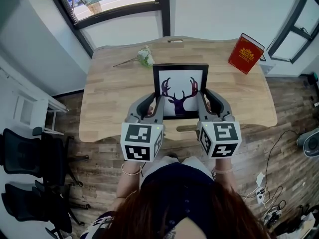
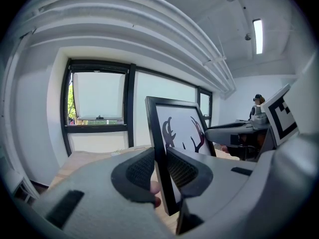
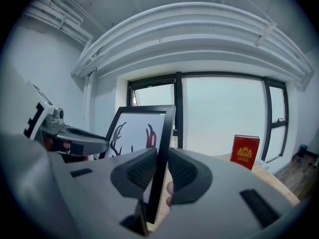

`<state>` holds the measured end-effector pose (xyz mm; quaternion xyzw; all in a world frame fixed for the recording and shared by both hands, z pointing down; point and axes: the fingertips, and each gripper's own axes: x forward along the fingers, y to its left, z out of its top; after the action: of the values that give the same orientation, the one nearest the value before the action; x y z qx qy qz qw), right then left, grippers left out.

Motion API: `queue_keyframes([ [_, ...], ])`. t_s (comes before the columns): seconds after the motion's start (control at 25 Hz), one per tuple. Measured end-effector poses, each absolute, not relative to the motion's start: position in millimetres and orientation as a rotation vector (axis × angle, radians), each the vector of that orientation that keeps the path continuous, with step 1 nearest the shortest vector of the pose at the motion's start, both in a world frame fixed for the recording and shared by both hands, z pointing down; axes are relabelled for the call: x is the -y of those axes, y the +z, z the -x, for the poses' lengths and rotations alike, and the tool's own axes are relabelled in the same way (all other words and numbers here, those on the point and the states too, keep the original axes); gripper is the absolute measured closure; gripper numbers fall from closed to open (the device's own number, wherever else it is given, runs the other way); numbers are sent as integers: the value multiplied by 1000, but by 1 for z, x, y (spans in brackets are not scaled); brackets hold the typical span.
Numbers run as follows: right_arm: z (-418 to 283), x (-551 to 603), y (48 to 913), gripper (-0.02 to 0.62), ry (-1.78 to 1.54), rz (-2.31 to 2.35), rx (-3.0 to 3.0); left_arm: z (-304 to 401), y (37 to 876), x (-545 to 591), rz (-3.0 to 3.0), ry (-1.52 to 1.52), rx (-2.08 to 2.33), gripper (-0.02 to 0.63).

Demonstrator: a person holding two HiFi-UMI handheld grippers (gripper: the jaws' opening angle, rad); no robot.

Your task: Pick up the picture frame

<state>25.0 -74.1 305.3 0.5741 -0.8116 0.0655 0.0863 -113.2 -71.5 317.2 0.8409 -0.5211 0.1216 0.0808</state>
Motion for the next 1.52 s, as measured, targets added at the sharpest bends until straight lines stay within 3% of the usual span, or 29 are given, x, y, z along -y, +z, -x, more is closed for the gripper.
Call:
queue_keyframes([
  [1.52, -123, 28, 282, 523, 180, -1640, 2539, 17, 294, 21, -2467, 339, 1680, 518],
])
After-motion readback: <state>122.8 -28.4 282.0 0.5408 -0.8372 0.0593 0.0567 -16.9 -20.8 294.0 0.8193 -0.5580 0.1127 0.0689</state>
